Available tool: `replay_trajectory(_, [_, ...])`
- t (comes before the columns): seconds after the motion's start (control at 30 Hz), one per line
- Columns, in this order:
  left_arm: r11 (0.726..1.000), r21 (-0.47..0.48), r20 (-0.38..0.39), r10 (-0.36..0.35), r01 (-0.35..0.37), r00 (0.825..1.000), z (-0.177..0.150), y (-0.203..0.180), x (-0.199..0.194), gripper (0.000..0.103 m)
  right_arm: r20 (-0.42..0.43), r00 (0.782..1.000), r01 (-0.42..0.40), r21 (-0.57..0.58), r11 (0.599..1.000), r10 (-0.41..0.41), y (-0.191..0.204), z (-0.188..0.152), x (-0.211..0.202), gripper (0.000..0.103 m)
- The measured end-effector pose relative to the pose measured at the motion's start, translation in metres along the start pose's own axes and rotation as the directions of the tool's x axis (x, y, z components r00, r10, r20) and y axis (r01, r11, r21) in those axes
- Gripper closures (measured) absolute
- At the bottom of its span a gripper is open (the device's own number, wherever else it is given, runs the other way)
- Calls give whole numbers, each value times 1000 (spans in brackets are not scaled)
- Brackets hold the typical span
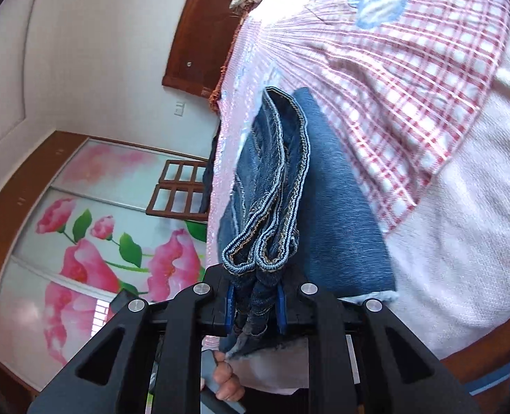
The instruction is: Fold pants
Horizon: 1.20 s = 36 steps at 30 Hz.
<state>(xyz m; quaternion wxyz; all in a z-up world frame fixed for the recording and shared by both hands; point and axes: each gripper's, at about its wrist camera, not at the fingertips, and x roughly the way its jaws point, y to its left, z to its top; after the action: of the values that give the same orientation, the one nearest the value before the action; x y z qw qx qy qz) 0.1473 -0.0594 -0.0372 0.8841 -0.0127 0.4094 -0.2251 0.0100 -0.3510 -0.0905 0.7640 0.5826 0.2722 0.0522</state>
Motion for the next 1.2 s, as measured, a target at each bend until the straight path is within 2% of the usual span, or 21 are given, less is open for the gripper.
replay_trajectory(0.03, [1000,13,-5,8,-8,1000,0,-1,0,3,-20,1000,21,31,999,-20,-15,-2,4,89])
replay_trajectory(0.1, [1000,21,-15,11,-11,1000,1,-3,-3,3,-13,999,-33,112,993,34,-34,-7,6,89])
replay_trajectory(0.2, [998,-55,-3,-28,27,1000,8,6,-11,3,-29,1000,3,66,998,-1,-26,-6,7,88])
replay_trajectory(0.3, [991,-106,16,-80,81,997,25,13,-12,4,-34,999,-14,74,997,17,-28,-7,9,88])
replay_trajectory(0.43, [985,-70,56,-154,158,986,54,4,-10,4,-42,999,-13,63,998,16,-25,-8,11,88])
replay_trajectory(0.53, [976,-42,34,-211,212,977,73,-8,4,4,-46,999,-10,54,998,12,-22,-7,12,88])
replay_trajectory(0.57, [977,-38,13,-208,208,978,77,-11,12,4,-48,999,-12,56,998,15,-21,-7,13,88])
replay_trajectory(0.63, [988,-30,-32,-149,148,988,82,-12,32,4,-52,999,-10,50,999,12,-20,-6,15,88])
replay_trajectory(0.73, [994,-28,-111,-112,109,987,79,-5,62,4,-58,998,-9,40,999,11,-19,-4,17,88])
replay_trajectory(0.9, [996,83,-100,-30,38,994,72,-21,67,2,-72,997,-3,60,998,7,-16,-2,20,88])
replay_trajectory(0.97, [995,88,-91,-31,39,995,70,-20,66,2,-85,996,28,119,993,-18,-13,-4,16,84])
replay_trajectory(1.03, [995,86,-87,-37,45,996,70,-19,65,2,-100,993,74,158,985,-58,-9,-9,3,75])
replay_trajectory(1.1, [995,86,-83,-38,45,996,70,-19,64,2,-121,984,148,131,980,-132,1,-16,-14,71])
replay_trajectory(1.13, [995,85,-80,-40,47,996,69,-18,64,2,-121,982,157,107,982,-144,8,-18,-22,71])
replay_trajectory(1.2, [995,83,-72,-45,51,996,69,-18,63,2,-91,988,125,32,992,-121,32,-16,-33,71])
